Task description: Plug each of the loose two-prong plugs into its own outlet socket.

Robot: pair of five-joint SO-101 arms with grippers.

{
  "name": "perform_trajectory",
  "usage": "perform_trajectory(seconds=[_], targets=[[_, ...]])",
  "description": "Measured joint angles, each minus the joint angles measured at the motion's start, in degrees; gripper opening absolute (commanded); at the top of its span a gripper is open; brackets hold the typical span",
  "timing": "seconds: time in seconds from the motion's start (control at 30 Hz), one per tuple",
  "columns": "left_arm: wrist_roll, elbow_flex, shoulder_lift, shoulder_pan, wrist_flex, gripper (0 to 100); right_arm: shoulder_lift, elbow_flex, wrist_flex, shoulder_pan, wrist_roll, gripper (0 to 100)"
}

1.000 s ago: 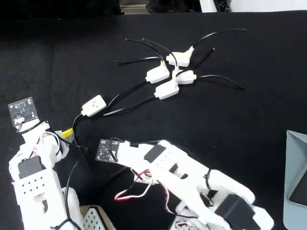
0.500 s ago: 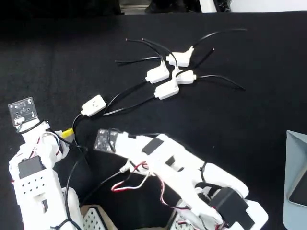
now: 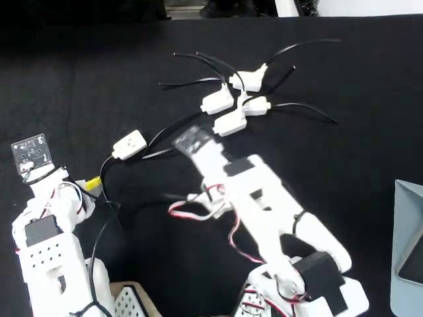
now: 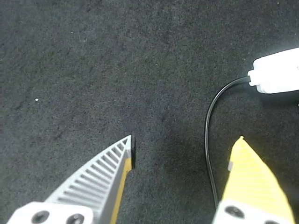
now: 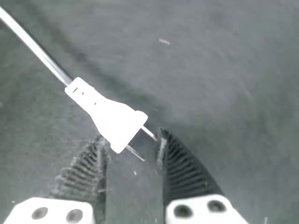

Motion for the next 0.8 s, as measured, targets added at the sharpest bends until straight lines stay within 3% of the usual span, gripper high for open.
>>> perform_trajectory(seconds=[0.13,0.3,0.8], targets=[[0.00,0.00,0.00,0.00,0.00,32,0.00,-3.43,3.69,4.66,-4.92,3.0],[0.00,0.00,0.00,0.00,0.00,32,0.09,-4.84,6.77,5.63,-6.07,21.4],[0.00,0.00,0.00,0.44,0.00,32,-7.38,-6.42,8.44,5.01,8.97,18.7]])
